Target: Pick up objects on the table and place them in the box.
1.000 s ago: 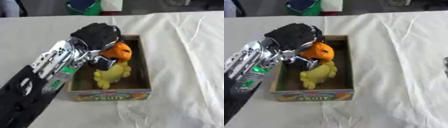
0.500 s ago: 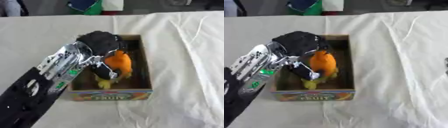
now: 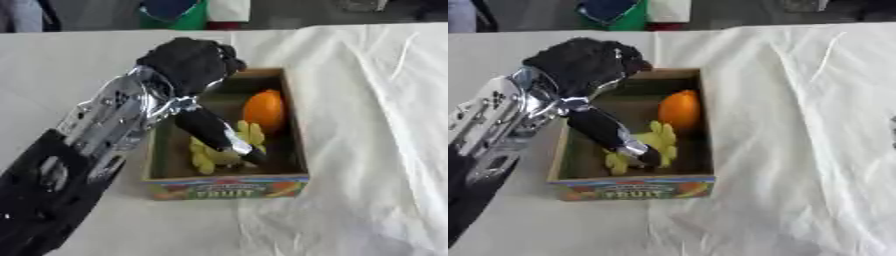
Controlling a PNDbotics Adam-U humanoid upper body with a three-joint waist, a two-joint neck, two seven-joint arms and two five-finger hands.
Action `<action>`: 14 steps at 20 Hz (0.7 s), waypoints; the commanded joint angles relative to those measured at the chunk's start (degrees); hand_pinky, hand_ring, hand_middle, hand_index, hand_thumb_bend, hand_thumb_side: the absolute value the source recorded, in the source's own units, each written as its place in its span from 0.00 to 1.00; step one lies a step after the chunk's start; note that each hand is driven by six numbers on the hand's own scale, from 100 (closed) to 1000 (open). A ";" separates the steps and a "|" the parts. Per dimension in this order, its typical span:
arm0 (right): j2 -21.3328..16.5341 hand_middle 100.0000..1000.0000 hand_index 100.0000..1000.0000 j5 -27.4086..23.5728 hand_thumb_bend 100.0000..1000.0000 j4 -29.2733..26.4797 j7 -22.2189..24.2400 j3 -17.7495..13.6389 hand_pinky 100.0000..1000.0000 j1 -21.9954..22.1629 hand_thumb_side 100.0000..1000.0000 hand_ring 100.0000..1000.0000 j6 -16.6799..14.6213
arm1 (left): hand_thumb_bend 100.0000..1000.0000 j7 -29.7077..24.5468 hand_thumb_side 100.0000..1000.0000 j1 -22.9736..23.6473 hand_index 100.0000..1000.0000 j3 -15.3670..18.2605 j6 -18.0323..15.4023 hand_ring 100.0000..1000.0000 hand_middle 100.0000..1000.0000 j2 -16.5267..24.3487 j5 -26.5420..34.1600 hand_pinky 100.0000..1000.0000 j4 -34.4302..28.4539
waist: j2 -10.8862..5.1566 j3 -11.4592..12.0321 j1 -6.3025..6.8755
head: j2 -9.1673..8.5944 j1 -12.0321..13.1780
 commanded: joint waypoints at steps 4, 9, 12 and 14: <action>-1.52 0.51 0.66 0.11 0.00 -1.09 -0.46 -0.63 0.59 -0.59 0.56 0.63 -0.27 | 0.72 12.85 1.00 -0.22 0.90 7.64 10.13 0.79 0.76 2.21 5.18 0.58 -9.10 | -0.76 0.42 -0.41 | 0.37 0.18; -1.53 0.51 0.66 0.23 0.00 -1.09 -0.80 -0.76 0.59 -0.72 0.56 0.63 -0.61 | 0.53 28.90 0.99 1.21 0.88 12.74 17.98 0.74 0.71 3.58 19.30 0.52 -11.09 | -0.38 0.90 -0.50 | 0.04 0.40; -1.55 0.51 0.66 0.34 0.00 -1.09 -1.01 -0.92 0.59 -0.68 0.56 0.63 -0.73 | 0.50 39.31 0.98 2.58 0.87 15.68 19.38 0.72 0.69 4.46 27.84 0.50 -11.14 | -0.13 0.98 -0.58 | 0.00 -0.05; -1.59 0.51 0.66 0.43 0.00 -1.09 -1.17 -1.07 0.59 -0.59 0.56 0.63 -0.78 | 0.50 45.98 0.98 3.81 0.87 17.54 19.39 0.72 0.69 5.17 33.46 0.50 -11.14 | 0.01 0.97 -0.66 | 0.11 -0.72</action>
